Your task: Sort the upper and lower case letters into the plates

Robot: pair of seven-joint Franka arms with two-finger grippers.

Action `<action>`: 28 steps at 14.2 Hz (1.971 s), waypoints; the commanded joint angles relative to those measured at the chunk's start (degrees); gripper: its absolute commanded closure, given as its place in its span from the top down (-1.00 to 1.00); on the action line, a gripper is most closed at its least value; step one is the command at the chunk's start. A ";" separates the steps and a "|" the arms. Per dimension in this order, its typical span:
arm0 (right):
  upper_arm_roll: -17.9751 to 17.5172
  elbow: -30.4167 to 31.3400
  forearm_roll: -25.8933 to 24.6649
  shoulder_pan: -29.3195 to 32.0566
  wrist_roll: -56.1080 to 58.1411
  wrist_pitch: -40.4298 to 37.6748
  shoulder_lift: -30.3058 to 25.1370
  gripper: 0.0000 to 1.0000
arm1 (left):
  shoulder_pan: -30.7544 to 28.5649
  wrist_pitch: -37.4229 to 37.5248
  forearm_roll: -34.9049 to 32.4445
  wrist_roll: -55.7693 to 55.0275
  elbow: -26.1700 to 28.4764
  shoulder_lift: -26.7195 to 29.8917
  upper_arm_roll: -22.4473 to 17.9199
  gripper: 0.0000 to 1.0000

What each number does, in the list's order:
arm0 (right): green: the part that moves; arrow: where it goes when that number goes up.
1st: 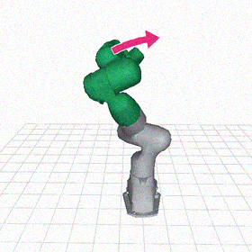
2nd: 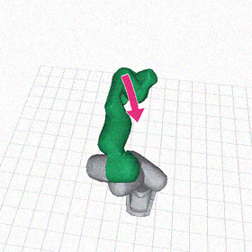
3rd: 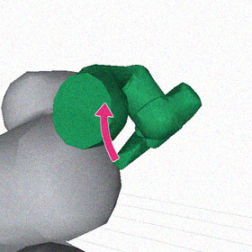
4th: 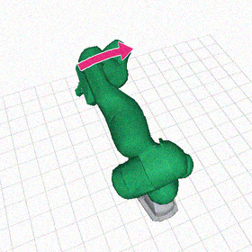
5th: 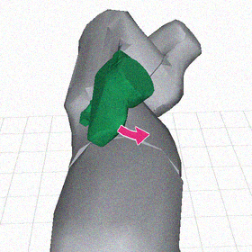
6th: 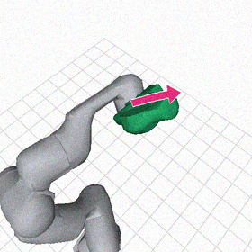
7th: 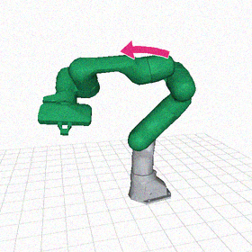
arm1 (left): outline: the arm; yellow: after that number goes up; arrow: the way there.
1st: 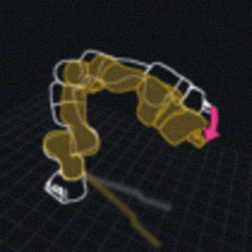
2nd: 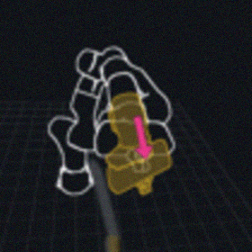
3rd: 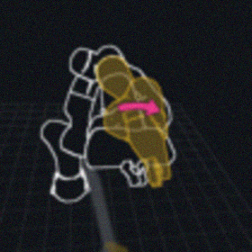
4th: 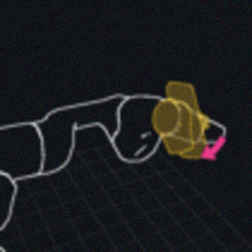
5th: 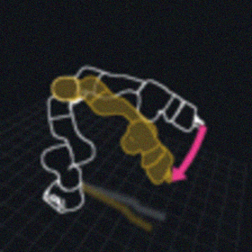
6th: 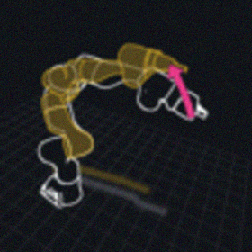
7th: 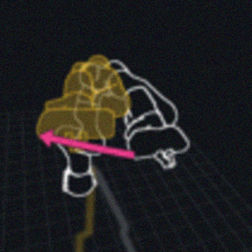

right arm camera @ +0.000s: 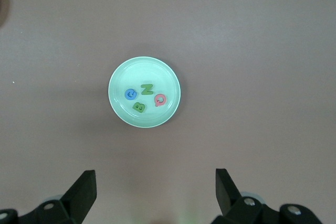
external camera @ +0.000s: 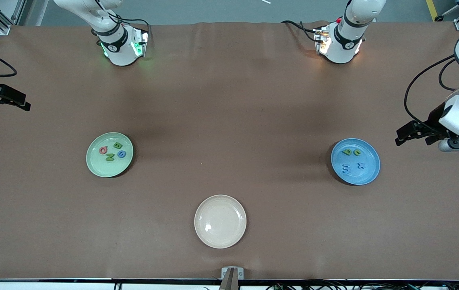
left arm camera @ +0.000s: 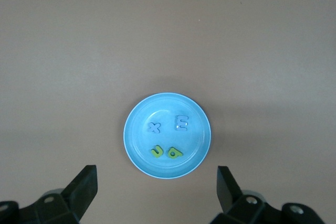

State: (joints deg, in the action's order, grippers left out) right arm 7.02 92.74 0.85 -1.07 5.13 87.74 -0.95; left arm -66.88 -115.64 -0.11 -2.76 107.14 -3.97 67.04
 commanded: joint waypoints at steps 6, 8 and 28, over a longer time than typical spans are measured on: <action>-0.87 2.36 -0.33 0.63 0.94 -1.08 -3.62 1.00 | -0.89 0.50 1.78 1.09 -0.17 3.53 0.28 1.00; -0.87 2.36 -0.24 0.54 0.94 -0.91 -3.62 1.00 | -0.80 6.18 2.39 1.18 -3.93 3.18 0.72 1.00; -0.69 2.44 -0.33 0.45 1.20 2.00 -3.80 1.00 | -0.62 17.82 1.87 0.39 -16.52 2.21 -0.15 1.00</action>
State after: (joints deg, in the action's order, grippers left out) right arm 6.57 93.00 0.84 -1.10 5.60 88.84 -2.68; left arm -67.06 -99.01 1.10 -2.75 91.34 -2.59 66.67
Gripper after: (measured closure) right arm 0.000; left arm 0.000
